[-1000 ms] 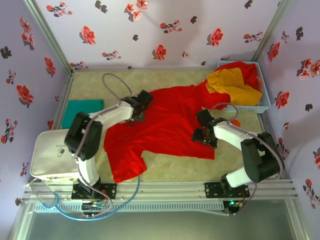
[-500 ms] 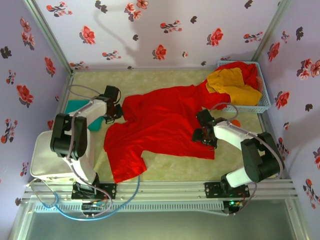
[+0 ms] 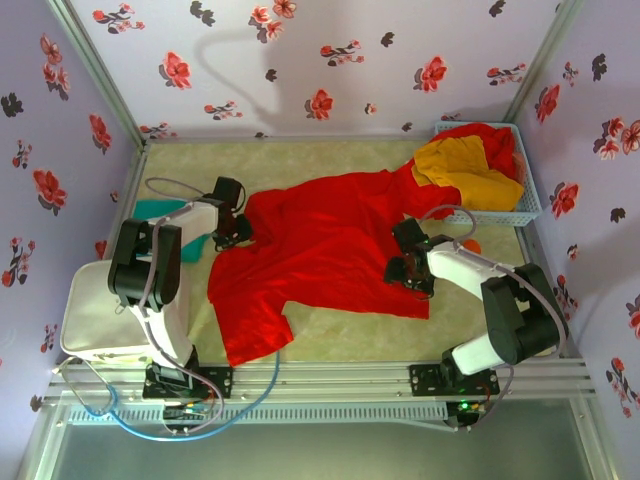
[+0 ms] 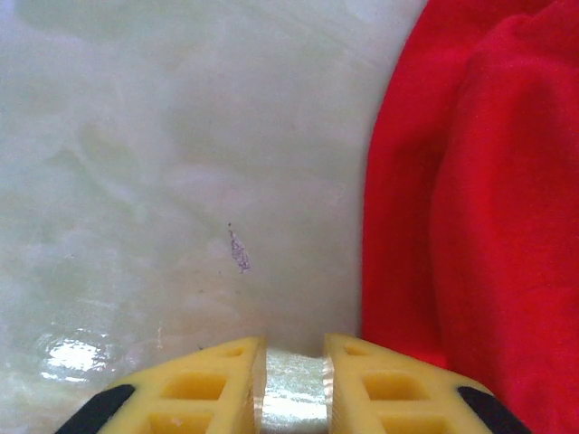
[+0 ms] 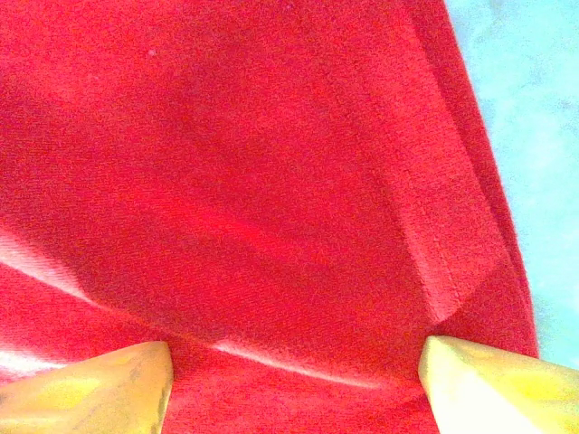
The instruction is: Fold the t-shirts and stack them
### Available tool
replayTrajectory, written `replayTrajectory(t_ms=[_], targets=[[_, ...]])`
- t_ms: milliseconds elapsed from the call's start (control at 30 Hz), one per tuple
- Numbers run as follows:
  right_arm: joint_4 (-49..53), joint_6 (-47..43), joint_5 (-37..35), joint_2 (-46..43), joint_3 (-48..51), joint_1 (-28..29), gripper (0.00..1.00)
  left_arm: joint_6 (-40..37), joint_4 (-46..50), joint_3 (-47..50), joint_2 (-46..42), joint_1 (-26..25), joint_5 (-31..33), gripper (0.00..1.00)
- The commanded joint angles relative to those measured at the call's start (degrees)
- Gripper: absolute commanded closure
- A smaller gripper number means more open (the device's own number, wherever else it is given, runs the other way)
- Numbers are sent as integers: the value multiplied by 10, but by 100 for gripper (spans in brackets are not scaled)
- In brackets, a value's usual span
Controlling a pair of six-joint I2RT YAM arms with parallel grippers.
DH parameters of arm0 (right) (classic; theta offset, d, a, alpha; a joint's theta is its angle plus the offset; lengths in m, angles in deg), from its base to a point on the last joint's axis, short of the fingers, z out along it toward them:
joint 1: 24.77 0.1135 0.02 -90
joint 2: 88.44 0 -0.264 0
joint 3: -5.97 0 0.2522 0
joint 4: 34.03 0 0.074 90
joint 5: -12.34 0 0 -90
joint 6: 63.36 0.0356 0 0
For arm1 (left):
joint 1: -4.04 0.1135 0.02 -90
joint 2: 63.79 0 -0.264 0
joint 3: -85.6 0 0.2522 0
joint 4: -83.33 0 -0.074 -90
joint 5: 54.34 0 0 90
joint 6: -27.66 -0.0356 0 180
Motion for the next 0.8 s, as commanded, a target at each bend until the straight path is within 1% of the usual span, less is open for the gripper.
replayTrajectory(t_ms=[0,133,200,433,600,767], targets=[[28,-8,1,20,7,-7,26,11,-66,-2,29,-2,-28,77],[29,-10,2,20,6,-7,26,17,-97,15,8,-2,-28,75],[29,-10,2,21,5,-7,26,13,-97,11,7,-3,-28,71],[31,-13,2,25,1,-7,26,-3,-81,-12,29,-2,-28,67],[32,-15,3,26,2,-7,27,-5,-87,-3,11,-2,-17,73],[33,-17,4,29,-1,-7,27,-24,-84,-18,13,-3,-18,73]])
